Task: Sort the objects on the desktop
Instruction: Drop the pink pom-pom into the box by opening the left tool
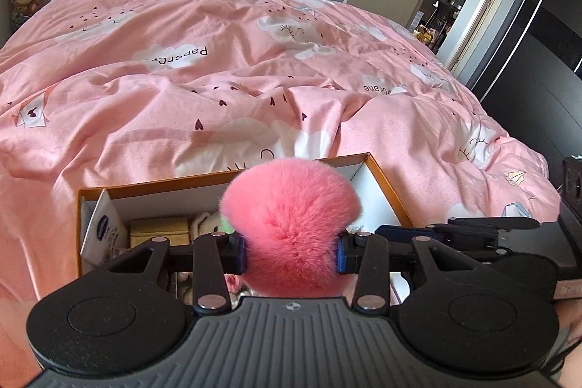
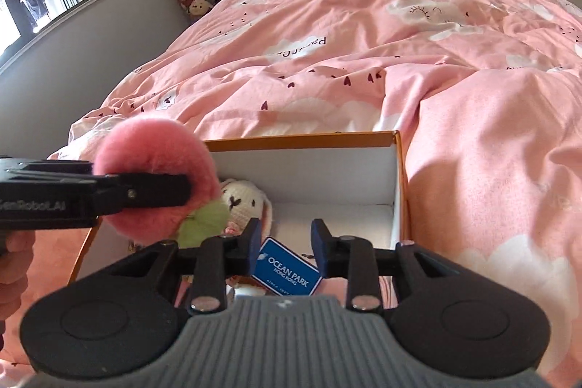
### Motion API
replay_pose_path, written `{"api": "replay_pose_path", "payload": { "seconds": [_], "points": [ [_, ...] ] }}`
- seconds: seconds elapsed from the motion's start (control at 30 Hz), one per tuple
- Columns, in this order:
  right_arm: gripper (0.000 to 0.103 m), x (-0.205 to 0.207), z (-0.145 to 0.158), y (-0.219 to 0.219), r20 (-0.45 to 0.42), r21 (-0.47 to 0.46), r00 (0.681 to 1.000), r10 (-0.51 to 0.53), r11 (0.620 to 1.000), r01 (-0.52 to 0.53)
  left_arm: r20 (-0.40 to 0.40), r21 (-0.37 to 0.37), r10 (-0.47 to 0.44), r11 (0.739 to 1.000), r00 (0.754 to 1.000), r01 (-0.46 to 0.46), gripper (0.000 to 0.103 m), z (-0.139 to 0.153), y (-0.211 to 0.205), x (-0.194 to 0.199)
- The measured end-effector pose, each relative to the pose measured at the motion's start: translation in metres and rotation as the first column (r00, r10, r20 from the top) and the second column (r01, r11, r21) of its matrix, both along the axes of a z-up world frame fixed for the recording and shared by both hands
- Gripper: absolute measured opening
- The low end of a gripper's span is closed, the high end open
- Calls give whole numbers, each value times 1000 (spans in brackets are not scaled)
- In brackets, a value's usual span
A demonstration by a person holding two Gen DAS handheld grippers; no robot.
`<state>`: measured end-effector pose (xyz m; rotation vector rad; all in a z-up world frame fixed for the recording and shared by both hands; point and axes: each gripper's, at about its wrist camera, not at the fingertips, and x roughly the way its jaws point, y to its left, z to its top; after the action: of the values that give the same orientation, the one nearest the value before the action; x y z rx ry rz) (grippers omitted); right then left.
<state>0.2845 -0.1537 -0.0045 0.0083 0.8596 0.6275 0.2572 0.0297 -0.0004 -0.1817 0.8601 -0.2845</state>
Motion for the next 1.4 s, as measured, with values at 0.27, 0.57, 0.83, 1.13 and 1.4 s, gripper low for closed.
{"api": "replay_pose_path", "payload": {
  "seconds": [0.27, 0.57, 0.83, 1.13, 1.4],
  "points": [
    [34, 3, -15, -2, -6, -21, 1000, -26, 999, 26, -92, 50, -39, 998, 995, 43, 48, -39, -18, 30],
    [36, 3, -22, -3, -22, -36, 999, -30, 999, 29, -92, 94, -37, 995, 995, 45, 53, -44, -23, 31],
    [51, -5, -16, -4, -8, -41, 999, -53, 998, 52, -81, 91, -28, 995, 996, 35, 53, -32, -17, 11],
    [77, -51, 11, -17, 116, 9, 992, -39, 999, 38, 47, 67, -11, 998, 999, 8, 53, 9, -2, -52],
    [94, -112, 29, -29, 149, 77, 986, 73, 993, -85, 91, 57, -68, 996, 994, 63, 54, 24, 9, -124]
  ]
}}
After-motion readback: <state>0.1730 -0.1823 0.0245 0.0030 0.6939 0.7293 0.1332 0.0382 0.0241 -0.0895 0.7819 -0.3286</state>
